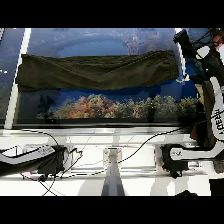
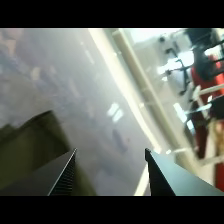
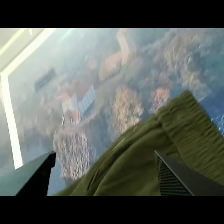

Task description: Fold the clothes and pants, and hang the long-sleeved shirts on hangers.

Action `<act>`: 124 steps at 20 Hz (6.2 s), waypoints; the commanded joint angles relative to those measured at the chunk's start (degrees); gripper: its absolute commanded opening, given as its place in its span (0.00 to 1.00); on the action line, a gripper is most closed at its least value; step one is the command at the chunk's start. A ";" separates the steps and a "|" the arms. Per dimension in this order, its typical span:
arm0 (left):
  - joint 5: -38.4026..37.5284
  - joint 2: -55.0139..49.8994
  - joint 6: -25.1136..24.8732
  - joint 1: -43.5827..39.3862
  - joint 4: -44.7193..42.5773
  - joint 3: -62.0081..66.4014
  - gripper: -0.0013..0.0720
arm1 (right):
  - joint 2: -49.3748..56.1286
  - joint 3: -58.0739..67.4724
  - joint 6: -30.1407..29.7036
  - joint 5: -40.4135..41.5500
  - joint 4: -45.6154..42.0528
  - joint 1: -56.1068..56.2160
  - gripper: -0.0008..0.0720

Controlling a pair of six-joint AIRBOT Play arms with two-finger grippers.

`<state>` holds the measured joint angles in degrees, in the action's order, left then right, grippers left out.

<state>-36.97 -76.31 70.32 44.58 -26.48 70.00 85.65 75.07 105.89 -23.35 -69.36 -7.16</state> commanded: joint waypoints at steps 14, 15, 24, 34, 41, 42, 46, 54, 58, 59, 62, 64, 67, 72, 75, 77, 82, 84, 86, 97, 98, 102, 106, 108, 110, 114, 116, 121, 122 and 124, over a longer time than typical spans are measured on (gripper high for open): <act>-6.82 -5.79 6.95 8.63 -3.72 -21.14 0.91 | -0.63 0.28 -4.24 -11.63 0.55 0.07 0.96; -5.01 -7.54 2.95 7.30 -0.11 -21.14 0.91 | -0.63 0.28 -4.26 -11.56 0.55 0.07 0.96; 11.32 -18.25 -12.55 -4.81 16.09 -14.62 0.90 | -0.63 0.28 -6.60 -11.52 0.55 0.07 0.82; 2.99 -17.51 -16.85 -8.41 18.36 -4.76 0.04 | -0.63 4.26 -6.60 -11.30 1.07 3.15 0.05; -1.95 -2.93 -18.88 -12.35 6.86 -1.22 0.04 | -0.42 12.55 -6.62 -8.17 -3.56 16.87 0.04; -2.01 0.28 -18.71 -13.51 5.22 -1.22 0.04 | -0.22 12.74 -6.62 -8.11 -3.54 19.17 0.04; -2.12 12.81 -18.71 -20.63 -1.51 -1.22 0.04 | 2.91 12.74 -6.60 -11.47 -3.50 27.98 0.04; -3.34 25.42 -15.02 -38.40 -5.25 -1.22 0.04 | 9.99 13.20 -6.56 -11.04 -0.61 48.33 0.04; -4.48 24.48 -15.02 -43.52 -5.25 -1.29 0.04 | 14.08 17.51 -6.23 -5.40 -0.52 56.19 0.04; -4.48 24.22 -15.04 -43.93 -5.25 -1.29 0.04 | 14.60 18.21 -6.08 -4.00 -0.52 57.37 0.04; -4.48 23.41 -15.04 -43.91 -5.27 -1.29 0.04 | 14.71 18.27 -6.12 -2.93 -0.59 58.38 0.04; -4.48 22.56 -15.06 -43.76 -5.29 -1.29 0.04 | 14.71 18.27 -6.23 -5.46 -2.84 57.11 0.04; -4.50 20.68 -15.06 -43.78 -5.27 -1.31 0.04 | 14.34 18.27 -6.60 -11.26 -4.81 52.41 0.05; -1.79 14.32 -15.04 -42.93 -7.67 -1.33 0.04 | 12.02 18.27 -6.60 -19.15 -5.88 39.78 0.05; 3.52 11.76 -14.99 -41.40 -8.00 -1.33 0.04 | 10.27 18.25 -6.60 -24.35 -5.92 31.17 0.05; 9.55 10.54 -11.41 -40.87 -7.80 -1.33 0.04 | 9.40 18.27 -6.58 -28.04 -5.88 26.16 0.05; 25.31 8.33 -3.89 -41.20 -7.78 -1.18 0.04 | 8.26 18.25 -6.60 -37.11 -5.86 18.71 0.05; 23.39 7.93 -2.89 -42.97 -7.87 -1.20 0.04 | 8.24 18.25 -6.64 -38.91 -5.88 17.79 0.05; 19.04 7.08 -3.21 -46.53 -8.55 -1.22 0.04 | 8.11 18.27 -6.67 -38.95 -5.86 17.81 0.05; 4.48 -7.45 -3.23 -73.53 -11.28 -1.22 0.98 | 5.75 18.27 -6.64 -38.64 -4.48 17.92 0.05; 4.46 -7.21 -3.23 -73.64 -12.02 -1.22 0.98 | 5.66 18.27 -6.64 -38.66 -4.83 17.92 0.05; 1.95 -3.74 -2.64 -66.49 -23.52 -1.22 0.97 | 5.68 18.25 -6.67 -40.96 -4.42 18.03 0.05; -11.58 -0.83 0.44 -50.51 -26.73 -1.22 0.97 | 5.73 18.12 -10.95 -41.79 -4.39 18.03 0.05; -19.28 -1.11 0.44 -41.75 -27.96 -1.49 0.97 | 5.73 18.12 -11.08 -41.77 -4.35 18.05 0.05; -23.61 -1.88 0.42 -34.73 -27.96 -2.89 0.97 | 5.73 18.12 -11.04 -41.53 -4.00 18.05 0.05; -24.02 -4.02 0.31 -29.73 -26.91 -7.63 0.97 | 5.73 18.12 -11.04 -40.44 -0.72 18.05 0.05; -23.34 -6.29 -0.17 -30.69 -26.82 -9.42 0.97 | 5.73 18.12 -11.04 -39.65 0.20 18.36 0.05; -16.94 -13.49 -0.48 -35.17 -16.98 -9.70 0.97 | 5.73 18.12 -11.13 -36.68 -0.20 22.43 0.05; -14.38 -14.49 -1.42 -36.33 -14.78 -9.70 0.97 | 5.73 18.12 -11.13 -35.43 -1.11 23.69 0.05; -10.47 -15.82 -1.77 -38.64 -13.77 -9.68 0.97 | 5.77 18.12 -11.13 -32.30 -4.13 26.01 0.05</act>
<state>-53.12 -89.67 69.41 8.45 -44.60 60.49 91.39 93.19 94.76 -59.64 -70.72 16.01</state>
